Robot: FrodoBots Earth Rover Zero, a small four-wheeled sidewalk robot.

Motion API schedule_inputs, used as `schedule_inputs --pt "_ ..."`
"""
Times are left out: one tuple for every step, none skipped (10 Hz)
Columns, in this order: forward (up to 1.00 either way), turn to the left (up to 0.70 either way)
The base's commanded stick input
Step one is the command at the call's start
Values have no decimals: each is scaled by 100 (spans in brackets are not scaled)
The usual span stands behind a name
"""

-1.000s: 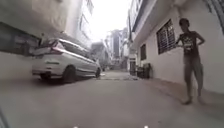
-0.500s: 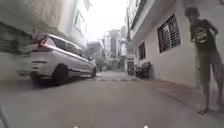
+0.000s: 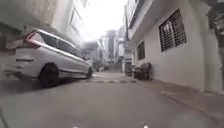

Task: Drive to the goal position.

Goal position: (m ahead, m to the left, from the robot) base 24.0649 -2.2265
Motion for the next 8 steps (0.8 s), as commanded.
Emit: schedule_inputs --pt "100 4" --pt "100 -19" --pt "100 -36" --pt "100 -30" --pt "100 4" --pt "100 4" --pt "100 4" --pt "100 4"
